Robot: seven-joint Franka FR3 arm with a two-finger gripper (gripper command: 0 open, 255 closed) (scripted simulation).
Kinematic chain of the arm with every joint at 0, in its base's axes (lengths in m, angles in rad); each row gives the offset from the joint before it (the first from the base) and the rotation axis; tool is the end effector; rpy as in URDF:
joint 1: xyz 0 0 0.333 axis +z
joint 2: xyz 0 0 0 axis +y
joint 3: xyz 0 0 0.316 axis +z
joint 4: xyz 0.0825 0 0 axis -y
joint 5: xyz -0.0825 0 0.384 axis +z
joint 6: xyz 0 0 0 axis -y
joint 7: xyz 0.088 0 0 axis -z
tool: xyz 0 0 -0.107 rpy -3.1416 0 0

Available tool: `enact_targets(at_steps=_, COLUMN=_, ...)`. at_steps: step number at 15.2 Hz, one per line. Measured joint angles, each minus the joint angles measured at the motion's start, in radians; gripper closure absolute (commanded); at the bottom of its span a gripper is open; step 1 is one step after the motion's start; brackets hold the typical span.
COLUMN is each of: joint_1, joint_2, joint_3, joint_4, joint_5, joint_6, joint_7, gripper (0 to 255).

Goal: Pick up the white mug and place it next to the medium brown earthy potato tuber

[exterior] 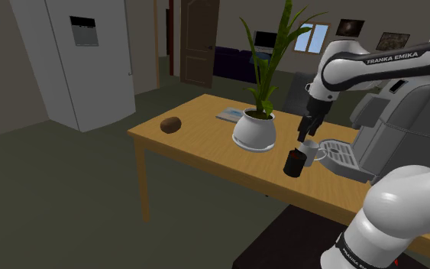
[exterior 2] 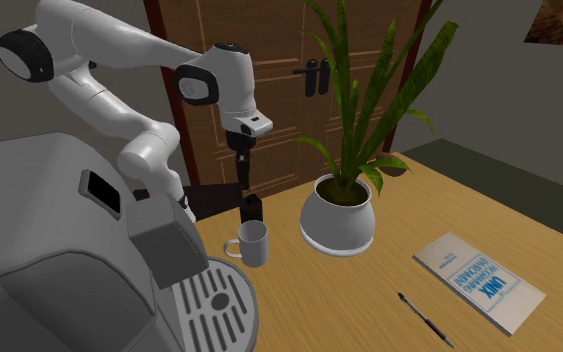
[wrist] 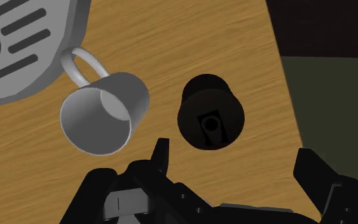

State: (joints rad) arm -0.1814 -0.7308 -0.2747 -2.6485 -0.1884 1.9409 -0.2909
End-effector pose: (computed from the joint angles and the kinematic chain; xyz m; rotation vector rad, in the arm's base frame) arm 0.2948 -0.1590 0.4559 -3.1388 0.0476 -0.0186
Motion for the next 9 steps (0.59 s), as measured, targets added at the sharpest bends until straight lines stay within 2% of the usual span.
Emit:
enact_targets(at_steps=6, joint_1=-0.045, joint_2=0.150, joint_3=-0.137, joint_4=0.003, joint_5=-0.053, joint_6=0.201, joint_7=-0.094, gripper=0)
enact_targets(at_steps=9, joint_1=-0.051, joint_2=0.199, joint_3=-0.175, joint_4=0.003, joint_5=-0.058, joint_6=0.267, joint_7=-0.117, gripper=0)
